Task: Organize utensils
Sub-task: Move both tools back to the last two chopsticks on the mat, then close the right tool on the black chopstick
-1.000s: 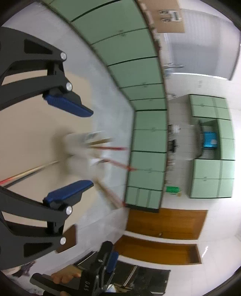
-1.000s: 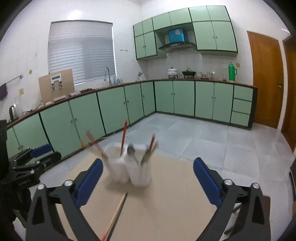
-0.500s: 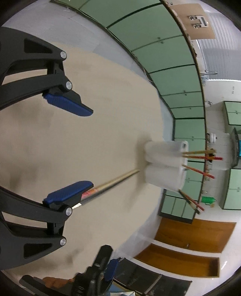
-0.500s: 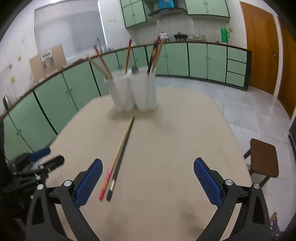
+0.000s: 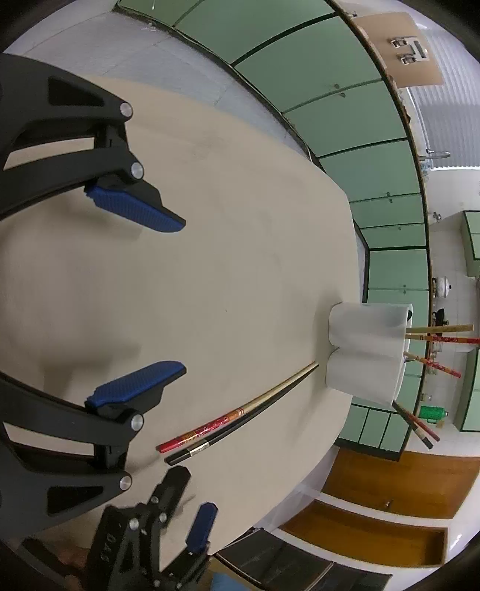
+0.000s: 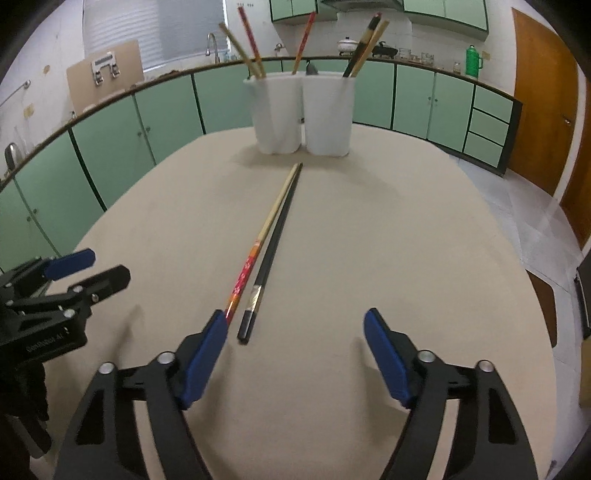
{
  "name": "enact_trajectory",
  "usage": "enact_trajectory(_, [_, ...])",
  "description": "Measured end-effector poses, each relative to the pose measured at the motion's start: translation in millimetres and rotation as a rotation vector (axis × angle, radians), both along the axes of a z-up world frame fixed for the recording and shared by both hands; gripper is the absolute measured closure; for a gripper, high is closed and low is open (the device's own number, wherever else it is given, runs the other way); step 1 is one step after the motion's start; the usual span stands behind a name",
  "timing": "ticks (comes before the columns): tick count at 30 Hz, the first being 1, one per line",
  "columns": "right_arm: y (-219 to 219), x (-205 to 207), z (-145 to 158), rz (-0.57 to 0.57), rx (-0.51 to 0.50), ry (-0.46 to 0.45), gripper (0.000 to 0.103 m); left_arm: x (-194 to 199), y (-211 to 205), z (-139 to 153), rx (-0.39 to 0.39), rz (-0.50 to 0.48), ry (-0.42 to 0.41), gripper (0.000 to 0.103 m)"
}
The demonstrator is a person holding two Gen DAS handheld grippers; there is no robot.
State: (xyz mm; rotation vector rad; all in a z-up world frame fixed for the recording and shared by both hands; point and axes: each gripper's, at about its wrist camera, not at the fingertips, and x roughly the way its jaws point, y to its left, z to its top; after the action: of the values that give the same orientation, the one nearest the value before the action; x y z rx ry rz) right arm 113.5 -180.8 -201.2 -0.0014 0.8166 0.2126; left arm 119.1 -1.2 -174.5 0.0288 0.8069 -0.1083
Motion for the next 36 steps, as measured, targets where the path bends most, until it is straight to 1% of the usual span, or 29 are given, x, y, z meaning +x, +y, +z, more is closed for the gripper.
enact_trajectory(3, [4,1,-4,0.010,-0.001,0.022,0.041,3,-1,2,-0.002,0.002,0.000,0.033])
enact_trajectory(7, [7,1,-6,0.012,-0.002,0.028,0.044,3,-1,2,-0.005,0.003,-0.003,0.033])
enact_trajectory(9, [9,0,-6,0.014,-0.005,0.032,0.052,3,-2,2,-0.007,0.004,-0.003,0.033])
enact_trajectory(13, [14,0,-8,0.009,-0.027,0.038,0.055,3,-3,3,-0.009,0.000,-0.006,0.033])
enact_trajectory(16, [17,1,-8,0.010,-0.037,0.036,0.061,3,-4,3,-0.010,-0.003,-0.006,0.033])
enact_trajectory(18, [19,0,-7,0.012,-0.038,0.034,0.069,3,-5,3,-0.010,-0.002,-0.005,0.033])
enact_trajectory(19, [20,0,-7,0.013,-0.040,0.033,0.071,3,-5,3,-0.011,-0.002,-0.005,0.033])
enact_trajectory(21, [20,-1,-7,0.017,-0.039,0.032,0.083,2,-6,3,-0.015,-0.003,-0.004,0.033])
enact_trajectory(22, [21,-1,-7,0.022,-0.036,0.032,0.085,2,-7,3,-0.015,-0.004,-0.004,0.033])
enact_trajectory(24, [20,-1,-7,0.031,-0.020,0.036,0.095,3,-11,2,-0.013,-0.006,-0.003,0.033])
enact_trajectory(28, [10,0,-7,0.021,0.027,0.046,0.096,2,-19,0,-0.019,-0.015,0.004,0.033])
enact_trajectory(36, [-27,-7,-3,-0.051,0.060,0.037,0.097,0,-48,-4,-0.037,-0.062,0.020,0.033])
